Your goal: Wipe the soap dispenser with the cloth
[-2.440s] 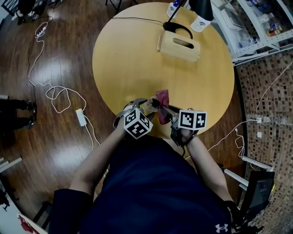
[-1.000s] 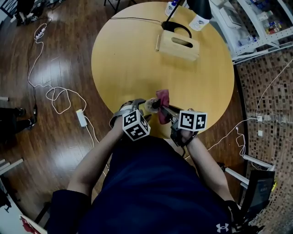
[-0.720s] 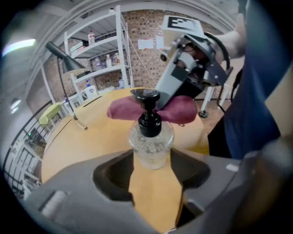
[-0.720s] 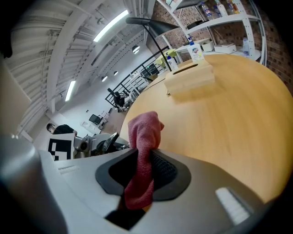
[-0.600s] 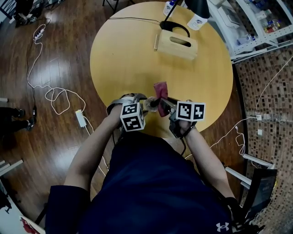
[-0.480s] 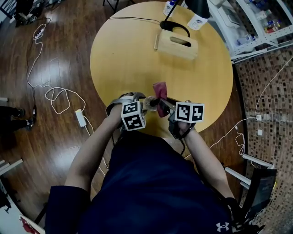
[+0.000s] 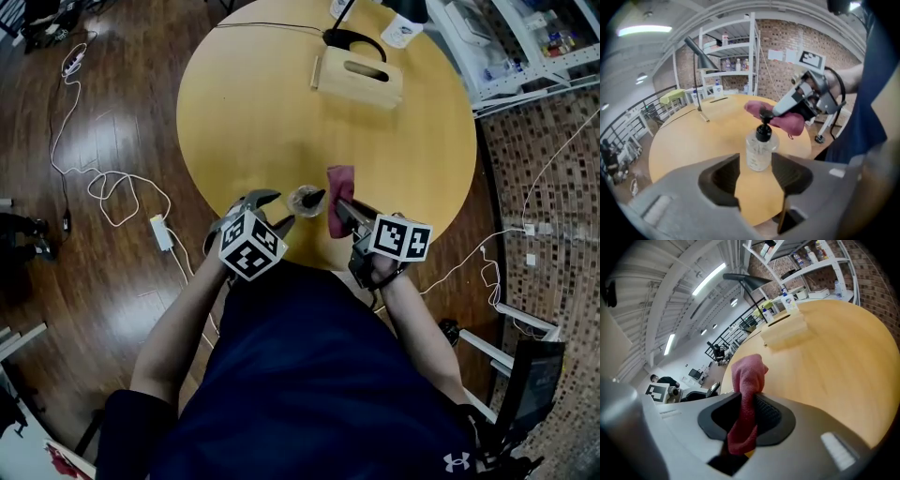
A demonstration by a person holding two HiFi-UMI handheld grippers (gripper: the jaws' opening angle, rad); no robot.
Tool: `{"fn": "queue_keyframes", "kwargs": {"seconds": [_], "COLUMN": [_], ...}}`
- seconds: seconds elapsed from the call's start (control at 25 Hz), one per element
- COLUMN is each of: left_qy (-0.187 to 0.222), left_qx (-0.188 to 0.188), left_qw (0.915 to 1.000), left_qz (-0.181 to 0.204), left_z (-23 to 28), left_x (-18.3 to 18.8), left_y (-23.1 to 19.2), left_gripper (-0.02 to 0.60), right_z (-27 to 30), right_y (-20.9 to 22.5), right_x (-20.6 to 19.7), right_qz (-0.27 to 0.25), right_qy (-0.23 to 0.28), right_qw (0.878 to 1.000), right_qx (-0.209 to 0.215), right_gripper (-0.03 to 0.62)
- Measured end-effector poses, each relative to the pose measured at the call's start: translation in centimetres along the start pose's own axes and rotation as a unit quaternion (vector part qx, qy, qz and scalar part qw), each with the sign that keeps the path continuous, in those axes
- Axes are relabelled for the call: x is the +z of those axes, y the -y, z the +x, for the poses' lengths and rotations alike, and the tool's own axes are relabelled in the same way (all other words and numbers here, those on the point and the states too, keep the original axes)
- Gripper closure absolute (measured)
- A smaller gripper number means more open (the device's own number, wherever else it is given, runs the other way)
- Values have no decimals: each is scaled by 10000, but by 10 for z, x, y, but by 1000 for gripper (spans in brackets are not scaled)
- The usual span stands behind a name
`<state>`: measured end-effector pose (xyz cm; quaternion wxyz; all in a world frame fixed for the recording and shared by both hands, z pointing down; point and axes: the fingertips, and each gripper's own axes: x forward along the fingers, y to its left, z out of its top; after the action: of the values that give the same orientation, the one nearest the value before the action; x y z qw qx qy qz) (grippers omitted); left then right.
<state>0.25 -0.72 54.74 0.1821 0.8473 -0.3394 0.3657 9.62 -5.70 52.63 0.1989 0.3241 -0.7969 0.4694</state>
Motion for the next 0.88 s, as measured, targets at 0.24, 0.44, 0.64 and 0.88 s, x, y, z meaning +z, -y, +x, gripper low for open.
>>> {"fn": "queue_keyframes", "kwargs": {"seconds": [0.24,0.44,0.64,0.88], "left_qy": [485,456,398,235], "left_qx": [-169,39,220,442], "left_qw": [9981,9976,9968,9951], "left_qz": [-354,-526,-655,-853], "left_z": [-1,14,24,28], "left_x": [36,44,39,44], "left_y": [10,12,1,0], "left_gripper": [380,434,430,431], "right_z": [-12,-16,-14,-10], "right_y": [14,14,18,31], "right_x": [-3,-16,-32,-51], "right_qz": [199,383,509,362], "right_qy": [89,104,71,-151], "right_qw": [9997,9992,9986,9992], "right_qx": [-101,8,120,77], "right_gripper": [505,505,505,505]}}
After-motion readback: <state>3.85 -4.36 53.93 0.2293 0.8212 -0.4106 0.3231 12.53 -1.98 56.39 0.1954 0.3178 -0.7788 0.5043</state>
